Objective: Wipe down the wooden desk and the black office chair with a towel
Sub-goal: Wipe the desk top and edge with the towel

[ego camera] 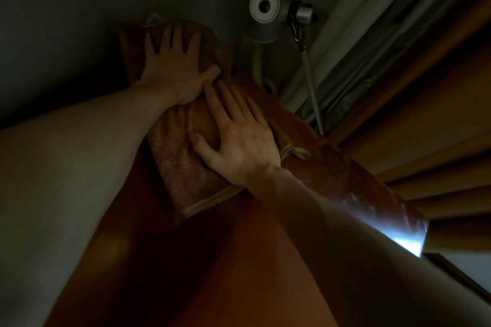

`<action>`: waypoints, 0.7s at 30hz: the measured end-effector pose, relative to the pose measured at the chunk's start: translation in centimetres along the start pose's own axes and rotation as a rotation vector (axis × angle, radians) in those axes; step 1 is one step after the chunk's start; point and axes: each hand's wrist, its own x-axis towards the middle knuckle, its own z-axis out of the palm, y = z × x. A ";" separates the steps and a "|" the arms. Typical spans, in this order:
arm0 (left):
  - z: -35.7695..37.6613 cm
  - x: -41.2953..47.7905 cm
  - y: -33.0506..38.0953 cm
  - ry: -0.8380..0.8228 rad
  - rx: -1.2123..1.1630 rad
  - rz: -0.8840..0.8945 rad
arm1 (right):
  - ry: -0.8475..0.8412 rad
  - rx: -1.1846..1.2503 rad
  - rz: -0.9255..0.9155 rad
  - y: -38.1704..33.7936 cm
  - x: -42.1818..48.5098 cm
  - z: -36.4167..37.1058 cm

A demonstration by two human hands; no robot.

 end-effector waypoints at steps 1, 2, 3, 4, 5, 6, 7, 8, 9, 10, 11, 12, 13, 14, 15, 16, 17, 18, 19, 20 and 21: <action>-0.2 0.0 0.3 -0.010 0.004 -0.001 | 0.007 -0.009 0.007 0.2 0.1 -0.1; -0.5 -0.4 0.4 -0.012 0.033 -0.007 | 0.007 -0.001 0.006 0.3 0.3 -0.1; -0.8 -1.0 0.6 -0.008 0.087 -0.013 | 0.002 0.007 0.008 0.2 0.2 -0.1; -1.0 -1.3 0.8 0.012 0.166 -0.009 | 0.000 0.005 0.018 0.2 0.2 0.1; -1.2 -1.6 1.3 0.043 0.261 -0.007 | 0.004 -0.005 0.030 0.2 0.1 0.3; -1.4 -2.1 2.1 0.072 0.333 -0.019 | 0.014 -0.014 0.037 0.3 0.1 0.5; -1.6 -2.7 2.8 0.088 0.360 -0.045 | 0.027 -0.017 0.040 0.3 0.0 0.5; -1.5 -3.2 3.4 0.074 0.324 -0.084 | 0.039 -0.015 0.048 0.4 -0.1 0.5; -1.3 -3.4 3.8 0.047 0.227 -0.134 | 0.048 -0.007 0.061 0.3 -0.4 0.5; -0.8 -3.4 4.0 0.011 0.112 -0.192 | 0.051 0.006 0.076 0.2 -0.7 0.4; -0.4 -3.5 3.9 -0.022 0.013 -0.232 | 0.058 0.018 0.091 0.0 -1.2 0.4; -0.1 -3.6 4.0 -0.052 -0.037 -0.234 | 0.068 0.023 0.105 -0.1 -1.8 0.3; 0.2 -3.7 4.1 -0.069 -0.051 -0.215 | 0.080 0.026 0.117 -0.1 -2.4 0.3; 0.3 -3.9 4.2 -0.074 -0.044 -0.194 | 0.092 0.034 0.126 -0.2 -3.0 0.3; 0.6 -4.2 4.4 -0.072 -0.033 -0.179 | 0.101 0.047 0.135 -0.4 -3.8 0.3; 0.6 -4.6 4.7 -0.069 -0.024 -0.168 | 0.115 0.060 0.146 -0.6 -4.6 0.2; 0.8 -4.9 5.0 -0.074 -0.026 -0.158 | 0.120 0.073 0.162 -0.8 -5.3 0.2; 0.8 -5.3 5.4 -0.076 -0.029 -0.150 | 0.124 0.083 0.175 -0.9 -6.0 0.0; 0.9 -5.8 5.9 -0.080 -0.033 -0.140 | 0.126 0.089 0.185 -0.9 -6.7 -0.1; 1.0 -6.1 6.4 -0.081 -0.037 -0.129 | 0.128 0.096 0.191 -0.8 -7.3 -0.2; 1.0 -6.4 7.0 -0.081 -0.040 -0.121 | 0.131 0.104 0.196 -0.7 -7.8 -0.3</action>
